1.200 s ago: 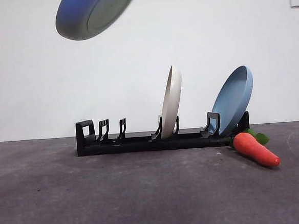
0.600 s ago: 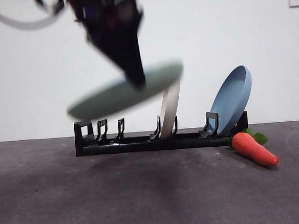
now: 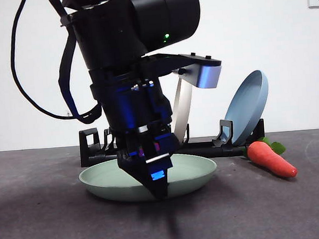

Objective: Take the green plate from the plate rack,put the plate on the table,take the carrot from the table,put the carrot in the plate

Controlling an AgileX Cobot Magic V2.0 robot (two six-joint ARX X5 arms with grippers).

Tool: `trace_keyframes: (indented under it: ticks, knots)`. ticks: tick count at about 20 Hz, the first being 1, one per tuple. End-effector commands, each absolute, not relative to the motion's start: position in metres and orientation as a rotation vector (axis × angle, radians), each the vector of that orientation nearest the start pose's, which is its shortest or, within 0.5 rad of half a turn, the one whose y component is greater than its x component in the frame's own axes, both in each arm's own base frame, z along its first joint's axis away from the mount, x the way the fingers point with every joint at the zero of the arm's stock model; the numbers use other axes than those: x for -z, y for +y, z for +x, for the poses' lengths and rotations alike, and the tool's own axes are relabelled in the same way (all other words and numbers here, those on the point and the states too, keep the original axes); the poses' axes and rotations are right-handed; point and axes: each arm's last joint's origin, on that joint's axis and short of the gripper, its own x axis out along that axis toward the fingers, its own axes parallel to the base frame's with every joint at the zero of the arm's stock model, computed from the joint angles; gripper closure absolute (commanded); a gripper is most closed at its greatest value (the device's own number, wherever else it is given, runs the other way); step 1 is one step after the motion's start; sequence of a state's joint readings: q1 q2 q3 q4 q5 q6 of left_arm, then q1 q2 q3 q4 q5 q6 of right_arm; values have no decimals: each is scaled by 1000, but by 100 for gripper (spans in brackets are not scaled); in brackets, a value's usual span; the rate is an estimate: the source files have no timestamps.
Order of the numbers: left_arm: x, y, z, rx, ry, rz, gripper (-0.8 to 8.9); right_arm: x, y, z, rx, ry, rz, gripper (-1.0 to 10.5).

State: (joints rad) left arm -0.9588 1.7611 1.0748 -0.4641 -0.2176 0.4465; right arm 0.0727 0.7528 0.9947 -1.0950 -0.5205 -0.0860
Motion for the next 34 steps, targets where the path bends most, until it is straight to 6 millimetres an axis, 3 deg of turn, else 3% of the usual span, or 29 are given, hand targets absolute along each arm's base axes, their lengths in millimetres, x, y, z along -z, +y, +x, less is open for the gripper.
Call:
trace_keyframes:
  ticks: [1, 4, 6, 8, 12, 17, 21, 26, 31, 34]
  knots:
    - [-157, -273, 195, 894, 886, 1019, 672, -331, 23, 113, -588, 826, 118, 294]
    - [-157, -273, 195, 861, 907, 975, 490, -328, 24, 123, -585, 842, 121, 294]
    - [-164, -272, 194, 842, 902, 935, 429, -326, 24, 133, -579, 857, 122, 294]
    - [-180, -269, 192, 829, 864, 886, 427, -321, 25, 148, -549, 870, 111, 294]
    - [-241, -249, 179, 780, 739, 675, 427, -305, 31, 193, -496, 891, 91, 294]
    - [-329, -199, 144, 747, 498, 341, 427, -264, 57, 256, -426, 922, 25, 294]
    - [-367, -160, 117, 749, 359, 193, 427, -223, 77, 292, -359, 944, -36, 294]
    - [-381, -134, 100, 746, 319, 107, 428, -189, 87, 317, -313, 945, -45, 358]
    - [-381, -132, 98, 740, 334, 87, 428, -166, 89, 329, -275, 957, -42, 361]
    - [-381, -132, 98, 740, 334, 86, 428, -159, 90, 333, -274, 955, -39, 478]
